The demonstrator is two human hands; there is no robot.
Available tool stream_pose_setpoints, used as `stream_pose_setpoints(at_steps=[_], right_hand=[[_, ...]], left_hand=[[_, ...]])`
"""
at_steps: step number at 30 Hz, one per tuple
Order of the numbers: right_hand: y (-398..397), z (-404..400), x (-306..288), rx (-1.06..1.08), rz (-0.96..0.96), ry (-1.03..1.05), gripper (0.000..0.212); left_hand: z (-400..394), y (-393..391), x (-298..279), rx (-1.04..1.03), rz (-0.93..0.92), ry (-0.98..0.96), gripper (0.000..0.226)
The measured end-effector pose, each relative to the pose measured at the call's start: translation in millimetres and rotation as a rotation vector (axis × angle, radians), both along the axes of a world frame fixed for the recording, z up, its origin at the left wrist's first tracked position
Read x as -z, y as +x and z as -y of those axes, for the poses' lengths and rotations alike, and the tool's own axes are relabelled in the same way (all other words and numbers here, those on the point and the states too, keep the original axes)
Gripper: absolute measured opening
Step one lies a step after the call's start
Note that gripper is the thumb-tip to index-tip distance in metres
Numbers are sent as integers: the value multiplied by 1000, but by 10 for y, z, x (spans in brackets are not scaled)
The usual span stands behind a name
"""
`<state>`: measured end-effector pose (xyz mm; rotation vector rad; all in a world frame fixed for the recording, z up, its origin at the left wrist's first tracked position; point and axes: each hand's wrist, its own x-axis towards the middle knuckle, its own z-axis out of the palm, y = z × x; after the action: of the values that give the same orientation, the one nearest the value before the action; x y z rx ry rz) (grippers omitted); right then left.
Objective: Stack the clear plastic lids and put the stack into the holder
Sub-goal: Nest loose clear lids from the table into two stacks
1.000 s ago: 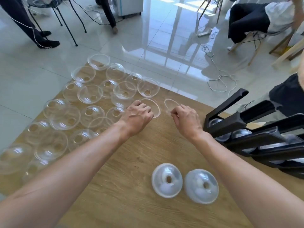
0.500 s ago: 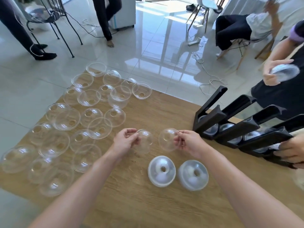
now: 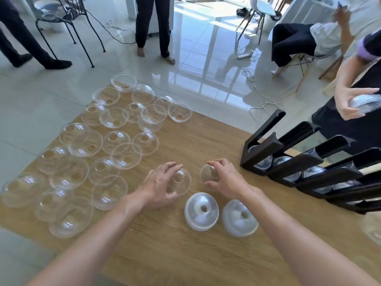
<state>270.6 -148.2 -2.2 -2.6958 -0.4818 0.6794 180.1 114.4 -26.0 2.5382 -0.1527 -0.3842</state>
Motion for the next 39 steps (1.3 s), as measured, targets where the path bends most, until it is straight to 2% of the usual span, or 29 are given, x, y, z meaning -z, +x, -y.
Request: stream_pose_setpoints(at_steps=[4,8,14,24,32,36,39], right_hand=[[-32,-43,90,-74,27,-92,86],[-42,-42,131,-96,13,-100,85],[-44,57,-77,-48,89,-33,84],[-518,693,-682,54,228,92,85],[-1123,916,-527,61,183,87,88],[-1274,892,-401,60,153,45,88],[-1348,918,-327,106,100,102,88]], left_hand=[[35,70,133,130,-5,171,96],[64,152,182,157,-1,253,95],[69,180,48,102,17,192,86],[192,-49,-631,57,155,48,85],[569,-436,-620,81,101,-8,86],[671,-486,-634,89,97,21,93],[747,-473,-640,70,112,38,95]])
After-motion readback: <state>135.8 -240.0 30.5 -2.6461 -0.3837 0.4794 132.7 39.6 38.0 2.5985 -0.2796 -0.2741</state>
